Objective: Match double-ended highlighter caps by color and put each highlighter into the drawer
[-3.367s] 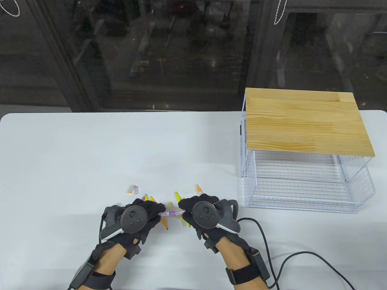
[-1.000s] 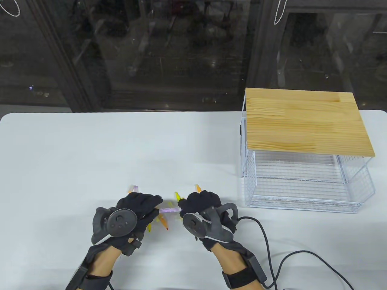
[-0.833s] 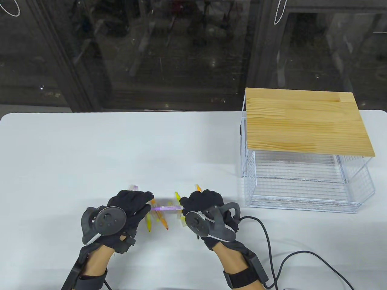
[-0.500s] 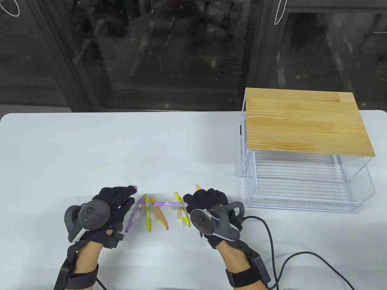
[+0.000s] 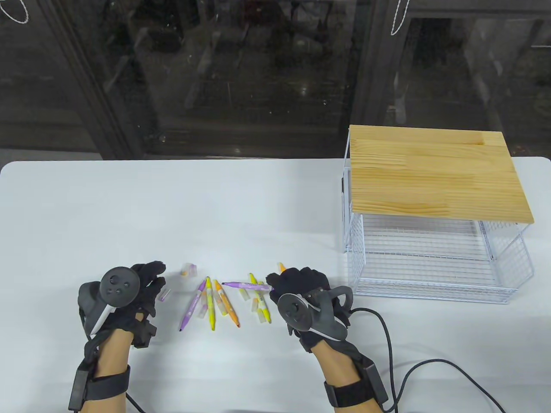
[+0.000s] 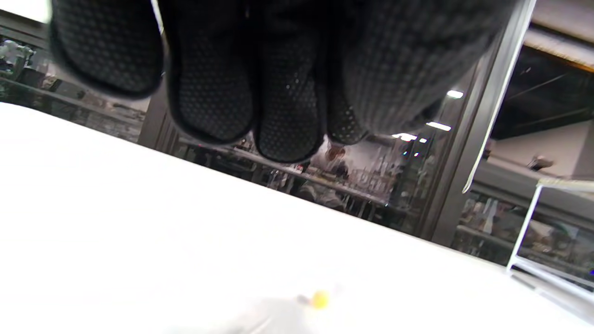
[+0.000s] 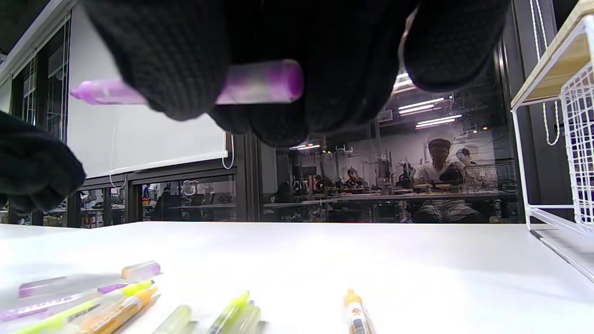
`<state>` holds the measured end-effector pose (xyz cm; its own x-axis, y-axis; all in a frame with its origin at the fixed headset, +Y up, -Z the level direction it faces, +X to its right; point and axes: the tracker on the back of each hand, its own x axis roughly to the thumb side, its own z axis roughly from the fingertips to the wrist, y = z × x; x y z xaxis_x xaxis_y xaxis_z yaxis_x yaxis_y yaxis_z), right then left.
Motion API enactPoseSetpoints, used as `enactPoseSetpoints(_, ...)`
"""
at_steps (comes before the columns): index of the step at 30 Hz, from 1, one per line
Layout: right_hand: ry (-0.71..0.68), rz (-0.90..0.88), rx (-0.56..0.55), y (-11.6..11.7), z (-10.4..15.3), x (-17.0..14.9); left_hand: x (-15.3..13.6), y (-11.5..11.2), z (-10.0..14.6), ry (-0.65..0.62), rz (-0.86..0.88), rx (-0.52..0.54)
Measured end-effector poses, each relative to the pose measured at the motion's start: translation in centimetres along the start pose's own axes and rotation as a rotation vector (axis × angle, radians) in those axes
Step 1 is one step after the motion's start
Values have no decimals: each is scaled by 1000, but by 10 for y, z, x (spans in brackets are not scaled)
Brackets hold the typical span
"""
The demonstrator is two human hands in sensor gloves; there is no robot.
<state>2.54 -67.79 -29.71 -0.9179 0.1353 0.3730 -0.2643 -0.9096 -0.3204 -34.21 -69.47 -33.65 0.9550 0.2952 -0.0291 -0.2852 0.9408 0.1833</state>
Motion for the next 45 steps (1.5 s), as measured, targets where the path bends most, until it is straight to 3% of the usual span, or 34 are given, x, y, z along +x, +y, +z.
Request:
enactPoseSetpoints(11,8,-11,13,1,-1,-3,3,-37,-13,93,-214,-137)
enactPoseSetpoints(24,5,-8,15,2,-1,-2,8,-58,-15,159,-363,-225)
enactPoseSetpoints(32,4,-2,24,3,0,-2,9,-56,-15,157,-344,-234)
enactPoseSetpoints(45,19,6,51,7,0,-5,26,-23,-5,27,-226,-63)
